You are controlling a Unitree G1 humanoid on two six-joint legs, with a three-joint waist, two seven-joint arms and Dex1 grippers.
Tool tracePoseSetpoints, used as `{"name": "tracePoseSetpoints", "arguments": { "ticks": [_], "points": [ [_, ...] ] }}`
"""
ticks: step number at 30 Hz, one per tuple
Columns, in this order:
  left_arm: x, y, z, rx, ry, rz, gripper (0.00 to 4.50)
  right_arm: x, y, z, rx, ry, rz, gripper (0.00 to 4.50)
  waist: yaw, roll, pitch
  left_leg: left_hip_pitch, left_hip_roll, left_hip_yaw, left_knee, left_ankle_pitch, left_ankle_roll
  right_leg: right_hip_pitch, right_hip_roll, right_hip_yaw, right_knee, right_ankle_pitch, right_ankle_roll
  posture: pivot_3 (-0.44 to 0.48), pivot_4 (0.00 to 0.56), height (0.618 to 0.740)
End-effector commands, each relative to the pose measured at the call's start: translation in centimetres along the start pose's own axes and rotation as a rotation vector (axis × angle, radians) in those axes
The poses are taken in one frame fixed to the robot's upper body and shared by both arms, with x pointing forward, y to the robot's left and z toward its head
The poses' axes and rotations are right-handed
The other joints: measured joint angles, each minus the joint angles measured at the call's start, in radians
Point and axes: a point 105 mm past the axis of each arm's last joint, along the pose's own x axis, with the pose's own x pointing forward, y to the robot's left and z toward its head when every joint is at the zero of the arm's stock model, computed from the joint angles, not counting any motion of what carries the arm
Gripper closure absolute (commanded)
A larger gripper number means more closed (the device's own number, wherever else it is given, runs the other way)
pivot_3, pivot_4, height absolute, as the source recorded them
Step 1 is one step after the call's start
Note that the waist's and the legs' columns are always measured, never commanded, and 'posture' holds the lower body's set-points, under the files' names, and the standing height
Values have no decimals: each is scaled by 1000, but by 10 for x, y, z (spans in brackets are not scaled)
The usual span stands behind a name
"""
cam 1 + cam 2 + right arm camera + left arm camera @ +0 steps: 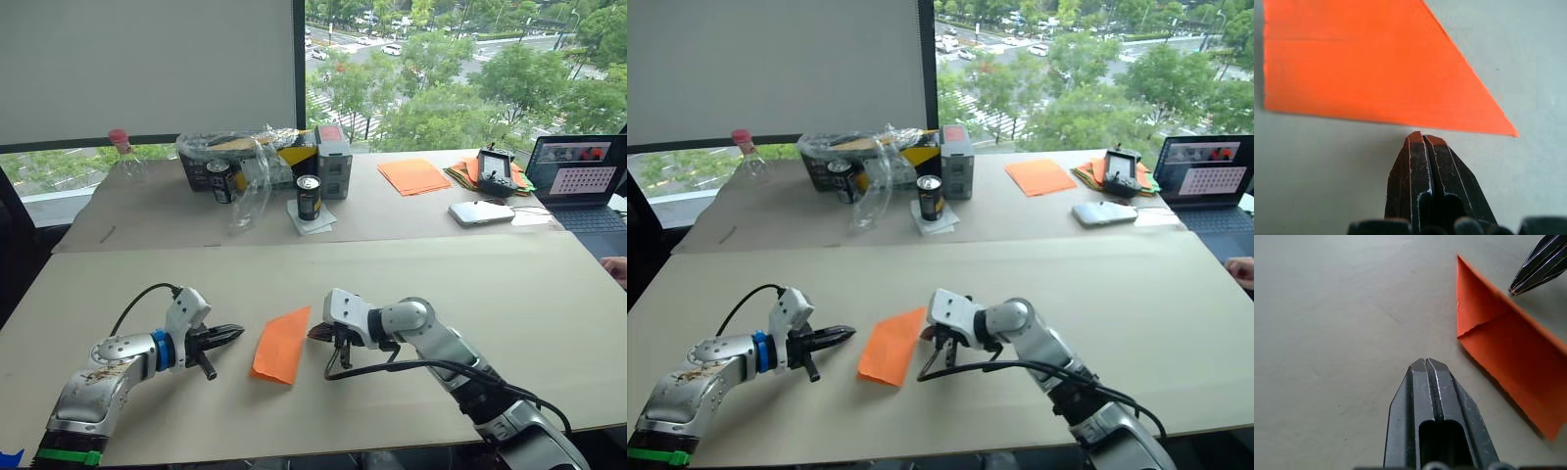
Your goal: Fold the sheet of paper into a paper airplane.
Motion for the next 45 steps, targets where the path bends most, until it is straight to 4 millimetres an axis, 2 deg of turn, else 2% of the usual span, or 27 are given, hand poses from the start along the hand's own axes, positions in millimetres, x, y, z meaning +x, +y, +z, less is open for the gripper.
{"name": "tracePoseSetpoints", "arguments": {
  "ticks": [1, 4, 8, 11, 15, 18, 21, 26, 34, 39, 43, 45],
  "points": [
    [1, -2, 27, 11, -83, -51, 4484, -10, -4, 20, -44, -56, -12, 4500, 0, 0, 0, -1, 0, 0, 0, 0, 0, -1, 0, 0, 0, 0, 0, 0, 150, 695],
    [9, -8, 42, -34, -107, -121, 4484, -15, -3, 23, -35, -61, -31, 4500, 0, -1, 0, -1, 0, 0, 0, 0, 0, -1, 0, 0, 0, 0, 0, 0, 150, 695],
    [16, -4, 58, -59, -134, -137, 4484, -19, 0, 23, -17, -52, -53, 4500, 0, -1, 1, -1, 0, 0, 0, 0, 0, 0, 0, 0, 0, 0, 0, 0, 150, 695],
    [16, -6, 69, -113, -133, -208, 3638, -27, 2, 22, 0, -43, -87, 4500, -1, -2, 1, -2, 0, 0, 0, 0, 0, -1, 0, 0, 0, 0, 0, 0, 150, 695],
    [11, -18, 65, -200, -7, -335, 2280, -38, 4, 21, 10, -29, -102, 4500, -5, -3, 2, -2, -1, 0, 0, 0, 0, -2, 0, 0, 0, 0, 0, 0, 150, 695],
    [16, -9, 71, -273, 36, -303, 1283, -47, 13, 27, -5, -69, -65, 4500, -2, -3, 2, -2, -1, 0, 0, 0, 0, -2, 0, 0, 0, 0, 0, 0, 150, 695],
    [18, -12, 67, -388, 208, -346, 244, -59, 23, 35, -7, -107, -22, 4500, 5, -7, 5, -3, -1, -1, 2, 0, 0, -1, 0, -1, 1, 0, 0, 0, 150, 695],
    [27, -10, 74, -447, 298, -430, 244, -73, 34, 36, -12, -96, 7, 4500, 1, -7, 5, -2, -2, -1, 4, -1, 2, 2, 0, -1, 0, 0, 1, 0, 150, 695],
    [55, -19, 67, -460, 431, -490, 244, -79, 36, 32, 15, -65, -50, 4500, 0, -8, 6, -4, -2, -1, 6, -1, 2, 1, 0, -1, 0, 0, 1, 0, 150, 695],
    [69, -25, 71, -487, 449, -520, 244, -79, 37, 24, 29, -28, -81, 4500, 1, -8, 6, -6, -2, -1, 9, -1, 3, 1, 0, -1, 1, 0, 1, 0, 150, 695],
    [76, -25, 72, -508, 471, -510, 1350, -81, 37, 20, 50, -8, -103, 4500, 0, -8, 6, -7, -3, 0, 15, -3, 5, 1, 0, -1, 2, -1, 1, 0, 150, 695],
    [75, -26, 68, -505, 500, -512, 2068, -82, 37, 18, 52, 4, -108, 4500, -1, -8, 6, -7, -3, 0, 15, -3, 5, 1, 0, -1, 2, -1, 1, 0, 150, 695]
  ]
}}
